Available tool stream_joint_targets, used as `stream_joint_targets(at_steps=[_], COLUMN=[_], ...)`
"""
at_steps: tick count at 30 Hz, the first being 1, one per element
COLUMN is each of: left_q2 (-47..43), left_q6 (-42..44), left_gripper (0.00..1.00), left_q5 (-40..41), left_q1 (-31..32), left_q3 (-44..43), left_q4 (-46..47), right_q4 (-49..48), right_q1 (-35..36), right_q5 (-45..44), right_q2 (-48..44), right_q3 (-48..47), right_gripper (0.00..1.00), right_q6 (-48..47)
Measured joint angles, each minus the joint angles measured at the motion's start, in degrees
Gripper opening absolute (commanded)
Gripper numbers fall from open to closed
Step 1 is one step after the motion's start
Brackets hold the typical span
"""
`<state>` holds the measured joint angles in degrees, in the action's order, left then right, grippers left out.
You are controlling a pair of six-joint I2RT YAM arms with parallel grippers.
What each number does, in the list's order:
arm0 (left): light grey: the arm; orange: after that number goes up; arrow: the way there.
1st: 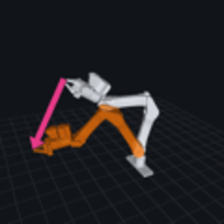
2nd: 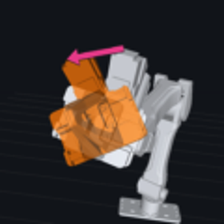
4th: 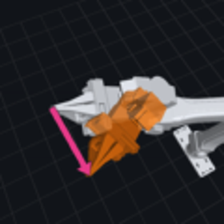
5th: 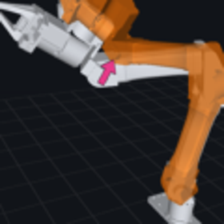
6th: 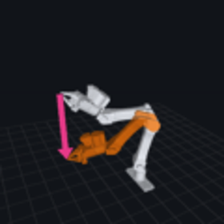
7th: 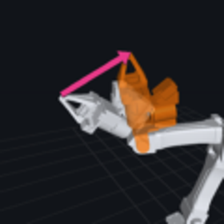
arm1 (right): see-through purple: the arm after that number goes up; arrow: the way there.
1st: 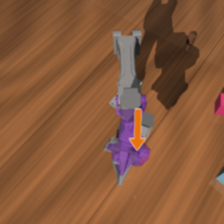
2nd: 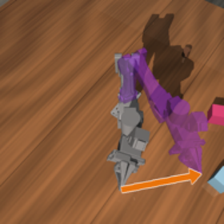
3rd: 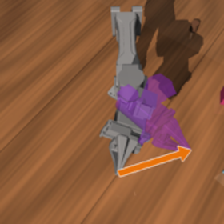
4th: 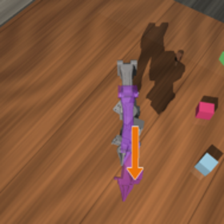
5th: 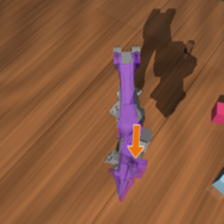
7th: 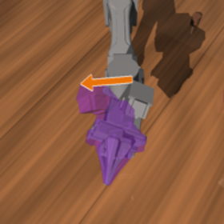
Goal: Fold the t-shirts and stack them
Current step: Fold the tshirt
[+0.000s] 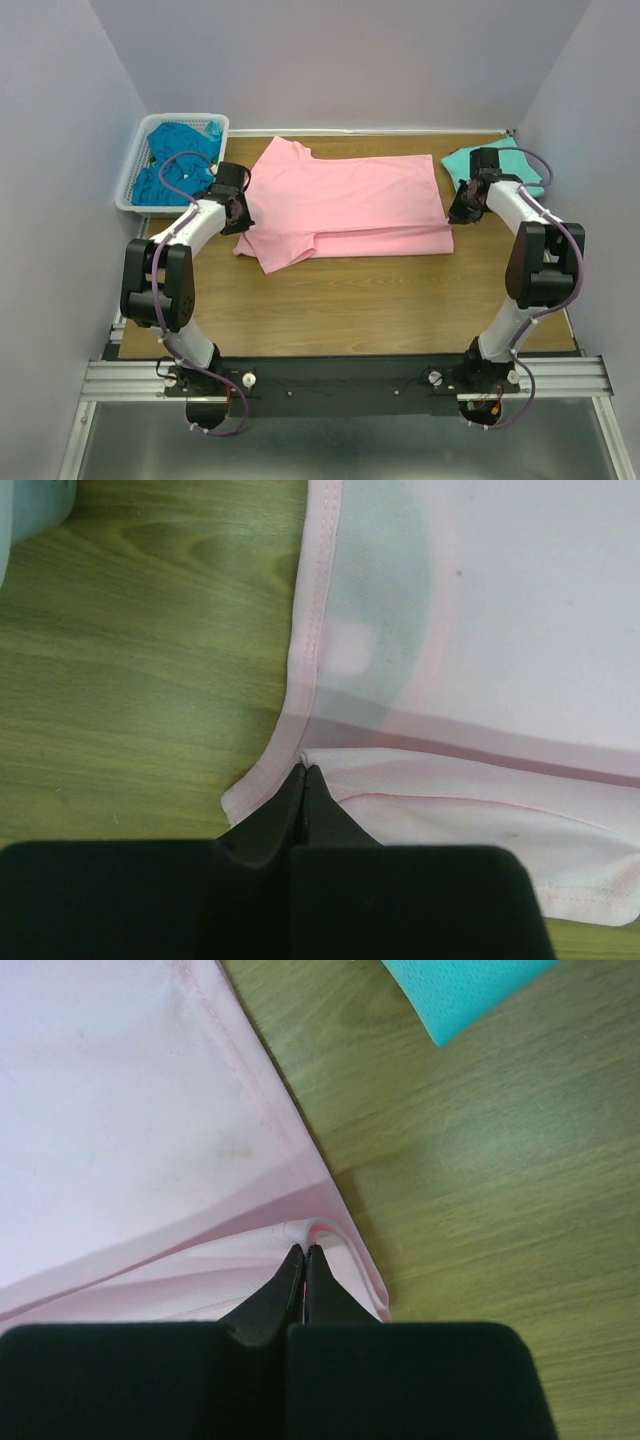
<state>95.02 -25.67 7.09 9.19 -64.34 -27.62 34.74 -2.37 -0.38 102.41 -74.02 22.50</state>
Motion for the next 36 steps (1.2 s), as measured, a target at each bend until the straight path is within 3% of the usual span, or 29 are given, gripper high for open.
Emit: stream_joint_targets(at_steps=[23,25,27,32,36], left_q2=[3.5,3.6,3.6,3.6,1.6], left_q6=[-0.5,-0.7,-0.8,-0.8,-1.0], left_gripper=[0.00,0.09,0.22,0.40,0.51], left_q5=[1.4,1.5,1.5,1.9,2.6], left_q1=[-0.2,-0.2,-0.2,-0.3,-0.5], left_q3=[0.3,0.8,1.1,1.7,3.0], left_q4=[5.1,5.4,5.8,6.6,6.9], right_q4=[-5.0,-5.2,-5.2,-5.8,-5.9], right_q1=[0.0,0.0,0.0,0.0,0.0], right_q5=[0.1,0.5,1.0,2.7,4.1], right_q2=[7.2,7.5,7.6,7.5,6.1], right_q3=[-0.8,-0.8,-0.8,-0.8,-0.8], right_gripper=[0.06,0.09,0.15,0.53,0.67], right_q6=[0.5,0.5,0.5,-0.3,-1.3])
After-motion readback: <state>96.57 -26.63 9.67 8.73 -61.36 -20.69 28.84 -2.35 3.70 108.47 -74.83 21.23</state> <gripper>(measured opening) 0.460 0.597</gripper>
